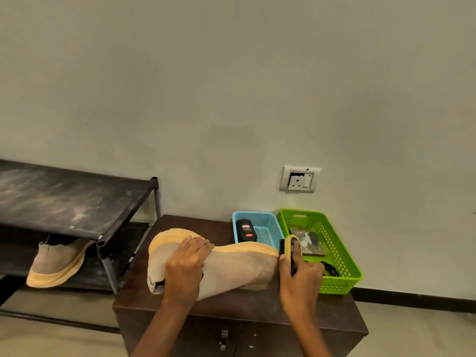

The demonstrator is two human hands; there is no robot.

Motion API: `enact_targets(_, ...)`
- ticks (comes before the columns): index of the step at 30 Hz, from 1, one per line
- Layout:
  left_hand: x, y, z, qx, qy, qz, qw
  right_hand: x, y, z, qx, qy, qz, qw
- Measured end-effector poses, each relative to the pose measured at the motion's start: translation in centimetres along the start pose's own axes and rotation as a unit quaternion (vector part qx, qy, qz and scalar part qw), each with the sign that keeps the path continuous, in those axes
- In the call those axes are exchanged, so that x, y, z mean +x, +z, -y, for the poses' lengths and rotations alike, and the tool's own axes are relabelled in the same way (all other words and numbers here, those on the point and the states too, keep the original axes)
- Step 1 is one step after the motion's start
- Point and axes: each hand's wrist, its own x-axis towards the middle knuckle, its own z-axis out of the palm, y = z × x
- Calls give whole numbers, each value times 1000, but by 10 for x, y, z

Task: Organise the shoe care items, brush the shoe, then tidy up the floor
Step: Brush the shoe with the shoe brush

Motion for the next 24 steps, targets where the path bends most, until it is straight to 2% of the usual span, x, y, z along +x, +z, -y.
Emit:
enact_targets(2, -1, 2, 2, -19, -28, 5, 999, -6, 0, 7, 24, -15, -28, 999)
enact_targets(6, -1, 3, 3, -53, -108, 25, 992, -58, 16, 43, 50, -224, -9, 973)
enact_targets(8, 2, -1, -3, -70, -164, 28, 984, -56, 15, 43, 31, -277, -8, 960)
enact_targets(12, 4, 2, -15, -85, -233, 30, 968, -11, 0, 20, 5, -224, -110, 968)
enact_targets(15, 5, 5, -22, -107, -288, 60, 950, -25, 8, 25, 7, -236, -94, 967)
enact_targets(18, 9, -1, -23, -97, -322, 75, 939, -74, 27, 36, -13, -396, -24, 918)
enact_targets(20, 12, -6, -19, -89, -349, 64, 931, -65, 30, 34, -46, -465, -11, 884)
enact_targets(22, 15, -9, -16, -78, -373, 56, 923, -31, 23, 22, -59, -440, -54, 894)
enact_targets(24, 14, -10, -16, -73, -367, 66, 925, 2, 8, 13, -44, -346, -108, 931)
